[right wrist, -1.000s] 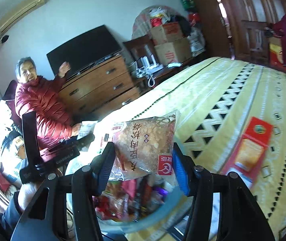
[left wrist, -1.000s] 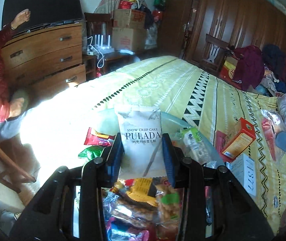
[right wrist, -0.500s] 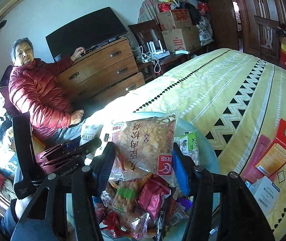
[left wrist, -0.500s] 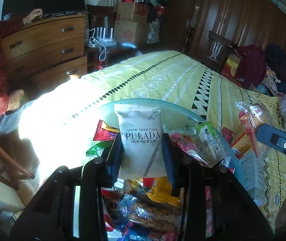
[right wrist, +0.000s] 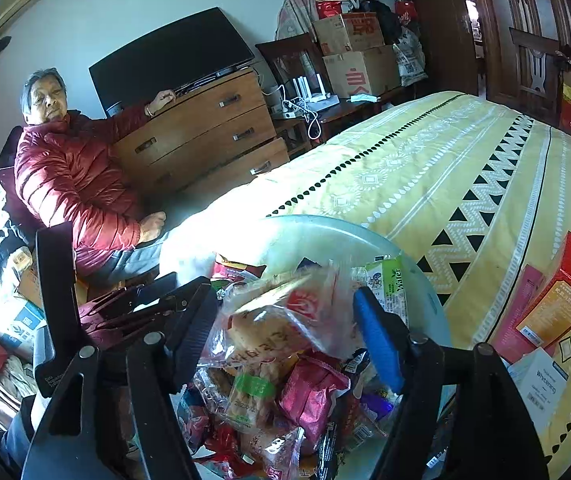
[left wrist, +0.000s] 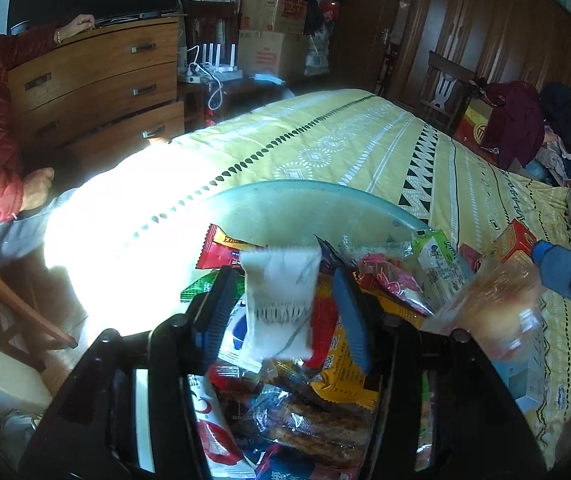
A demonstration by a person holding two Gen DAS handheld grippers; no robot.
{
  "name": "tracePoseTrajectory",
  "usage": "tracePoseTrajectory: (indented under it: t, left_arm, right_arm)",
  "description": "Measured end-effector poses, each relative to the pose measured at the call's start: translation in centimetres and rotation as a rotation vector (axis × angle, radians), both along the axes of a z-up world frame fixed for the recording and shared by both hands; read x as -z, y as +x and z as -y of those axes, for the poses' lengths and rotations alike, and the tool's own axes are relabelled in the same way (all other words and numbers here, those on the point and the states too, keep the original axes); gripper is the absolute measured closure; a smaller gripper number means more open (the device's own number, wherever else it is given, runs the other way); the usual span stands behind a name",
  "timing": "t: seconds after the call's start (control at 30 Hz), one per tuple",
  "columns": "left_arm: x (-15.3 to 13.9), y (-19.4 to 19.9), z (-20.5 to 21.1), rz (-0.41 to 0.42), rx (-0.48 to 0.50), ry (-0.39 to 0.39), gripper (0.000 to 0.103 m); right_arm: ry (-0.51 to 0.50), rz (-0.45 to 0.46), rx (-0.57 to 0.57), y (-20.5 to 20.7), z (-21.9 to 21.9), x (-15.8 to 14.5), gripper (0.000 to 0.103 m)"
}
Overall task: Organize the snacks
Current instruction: 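Grasp a white packet with the left tool while the right tool grasps the wet-wipe packet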
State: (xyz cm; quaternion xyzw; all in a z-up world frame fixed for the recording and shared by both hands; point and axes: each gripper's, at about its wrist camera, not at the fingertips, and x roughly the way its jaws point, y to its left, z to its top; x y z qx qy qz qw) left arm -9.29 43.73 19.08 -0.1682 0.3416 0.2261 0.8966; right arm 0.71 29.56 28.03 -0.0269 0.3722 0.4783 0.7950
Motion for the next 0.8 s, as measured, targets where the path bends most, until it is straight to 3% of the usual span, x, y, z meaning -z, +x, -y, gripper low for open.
tracePoseTrajectory:
  t: [0.07,0.1,0.27,0.43,0.5,0.6,0.8]
  left_arm:
    - [-0.2,-0.1,0.3,0.0,-0.023,0.024,0.024]
    - [-0.4,-0.2,0.5,0.002,-0.033,0.033,0.021]
    - [-1.6,-0.1,2.4,0.025,-0.018,0.034,0.02]
    - [-4.0,0.2,7.0,0.081,0.043,0.05,0.018]
    - [-4.8,0.6,9.4,0.106,0.077,0.055,0.015]
    - [-5.6,1.4,13.8,0.145,0.156,0.054,0.011]
    - [-5.0,4.9,25.9,0.133,0.423,0.067,0.009]
  right_arm:
    - [0.014,0.007,0.001,-0.3,0.5,-0.4,0.027]
    - [0.017,0.016,0.004,-0.4,0.9,-0.7,0.026]
    - [0.039,0.067,0.023,-1.9,3.9,-2.2,0.024]
    - [0.052,0.093,0.078,-3.8,10.2,-2.2,0.021]
    - [0.05,0.103,0.136,-4.7,13.9,-1.4,0.014]
    - [0.032,0.086,0.232,-5.9,19.9,0.6,0.014]
    - [-0.06,-0.022,0.445,-7.1,33.1,7.5,0.014]
